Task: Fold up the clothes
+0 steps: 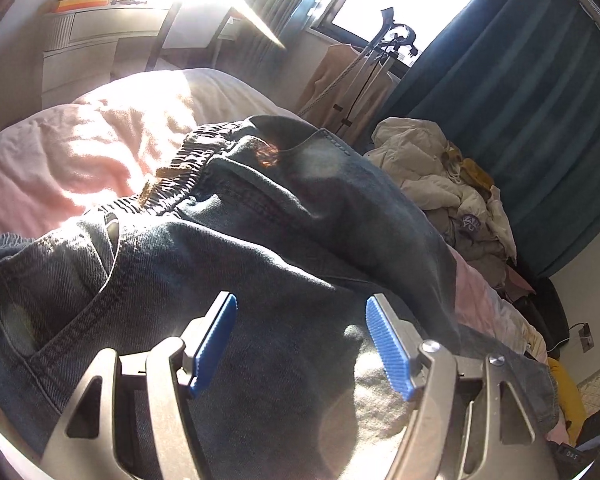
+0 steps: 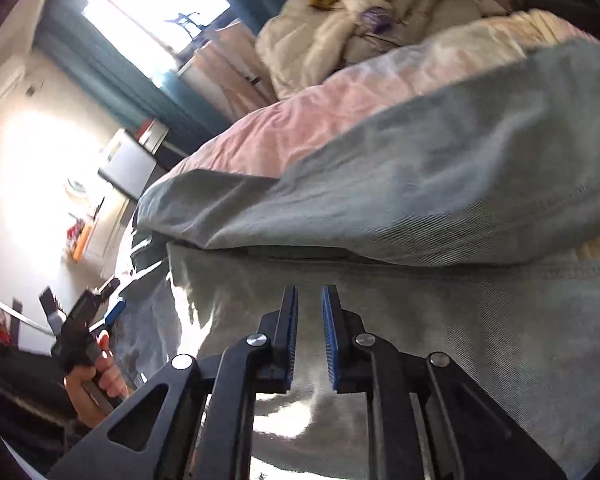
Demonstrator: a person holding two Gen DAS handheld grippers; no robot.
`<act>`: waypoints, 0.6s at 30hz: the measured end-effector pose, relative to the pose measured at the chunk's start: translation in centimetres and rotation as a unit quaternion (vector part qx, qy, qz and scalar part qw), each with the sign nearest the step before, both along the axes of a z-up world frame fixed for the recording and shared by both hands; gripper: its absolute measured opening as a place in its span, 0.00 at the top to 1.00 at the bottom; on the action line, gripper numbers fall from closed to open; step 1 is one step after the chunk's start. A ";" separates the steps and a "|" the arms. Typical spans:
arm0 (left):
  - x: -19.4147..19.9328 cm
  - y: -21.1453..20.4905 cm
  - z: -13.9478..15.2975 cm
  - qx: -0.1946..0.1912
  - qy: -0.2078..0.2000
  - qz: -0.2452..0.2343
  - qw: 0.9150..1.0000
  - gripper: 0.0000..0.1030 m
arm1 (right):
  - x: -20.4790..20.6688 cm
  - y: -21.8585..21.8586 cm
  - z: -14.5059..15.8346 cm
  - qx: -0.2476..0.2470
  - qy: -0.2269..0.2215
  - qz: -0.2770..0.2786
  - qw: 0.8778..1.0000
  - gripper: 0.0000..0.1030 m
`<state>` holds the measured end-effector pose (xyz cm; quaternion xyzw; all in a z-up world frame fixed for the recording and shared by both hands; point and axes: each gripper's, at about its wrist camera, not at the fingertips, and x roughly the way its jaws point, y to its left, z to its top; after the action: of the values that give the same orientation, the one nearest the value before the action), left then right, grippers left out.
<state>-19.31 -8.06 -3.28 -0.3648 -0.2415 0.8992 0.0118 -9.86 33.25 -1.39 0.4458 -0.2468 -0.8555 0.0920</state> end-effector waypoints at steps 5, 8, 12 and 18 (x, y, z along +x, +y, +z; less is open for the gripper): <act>0.0 0.6 1.1 -0.047 0.019 -0.014 0.999 0.33 | -9.0 -8.8 3.8 0.065 0.047 0.134 0.988 0.52; 0.5 0.5 1.6 -0.082 0.040 -0.011 0.996 0.33 | -16.6 -14.9 5.0 0.067 0.040 0.218 0.973 0.50; 0.6 0.2 1.6 -0.126 0.066 -0.015 0.990 0.33 | -25.3 -23.1 5.3 0.133 0.048 0.297 0.944 0.48; -0.3 -1.1 -0.1 -0.114 0.074 -0.021 0.990 0.33 | -34.3 -31.3 1.0 0.122 -0.002 0.342 0.932 0.48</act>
<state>-19.57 -9.16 -3.42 -0.3016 -0.1276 0.9448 0.0071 -44.17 2.00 -0.37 0.5124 0.0265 -0.7950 0.3235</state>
